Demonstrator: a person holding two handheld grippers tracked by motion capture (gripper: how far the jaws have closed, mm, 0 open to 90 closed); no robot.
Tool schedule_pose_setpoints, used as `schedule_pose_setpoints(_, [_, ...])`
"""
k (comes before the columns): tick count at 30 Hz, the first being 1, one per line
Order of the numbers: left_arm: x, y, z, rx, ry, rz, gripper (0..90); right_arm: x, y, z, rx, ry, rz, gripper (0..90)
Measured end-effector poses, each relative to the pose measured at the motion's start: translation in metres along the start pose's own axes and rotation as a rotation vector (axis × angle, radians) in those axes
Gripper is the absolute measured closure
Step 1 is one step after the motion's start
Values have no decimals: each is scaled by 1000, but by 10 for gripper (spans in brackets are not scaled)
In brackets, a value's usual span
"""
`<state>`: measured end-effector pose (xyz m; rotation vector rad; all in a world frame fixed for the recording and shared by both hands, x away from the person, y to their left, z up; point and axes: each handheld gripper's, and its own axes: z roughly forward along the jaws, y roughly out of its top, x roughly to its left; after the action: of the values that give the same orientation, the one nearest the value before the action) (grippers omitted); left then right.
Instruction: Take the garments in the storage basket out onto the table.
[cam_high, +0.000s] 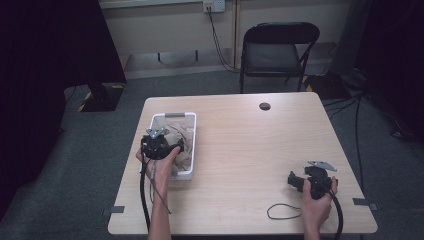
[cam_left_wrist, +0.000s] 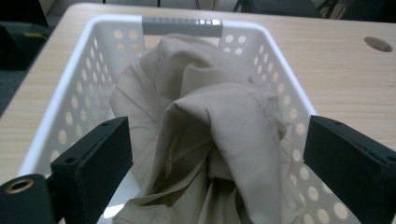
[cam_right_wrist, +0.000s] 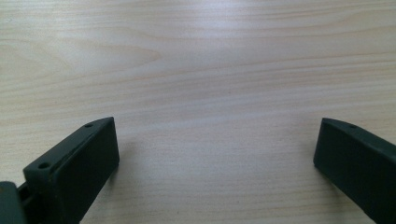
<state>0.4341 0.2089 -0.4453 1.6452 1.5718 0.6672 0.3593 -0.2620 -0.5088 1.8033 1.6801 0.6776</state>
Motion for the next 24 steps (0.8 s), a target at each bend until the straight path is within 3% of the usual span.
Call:
schedule_pose_setpoints(3, [0, 0, 4, 43, 4, -21, 87, 0, 0, 0, 0, 0, 0, 0])
schedule_pose_setpoints(5, [-1, 1, 5, 56, 17, -12, 87, 0, 0, 0, 0, 0, 0, 0])
schedule_pose_setpoints(7, [-2, 5, 9, 105, 25, -2, 88, 0, 0, 0, 0, 0, 0, 0])
schedule_pose_setpoints(11, [-3, 10, 13, 142, 49, -14, 103, 0, 0, 0, 0, 0, 0, 0])
schedule_pose_setpoints(16, [1, 10, 17, 185, 48, -40, 104, 0, 0, 0, 0, 0, 0, 0])
schedule_pose_setpoints(24, [1, 11, 26, 276, 40, -44, 171, 0, 0, 0, 0, 0, 0, 0])
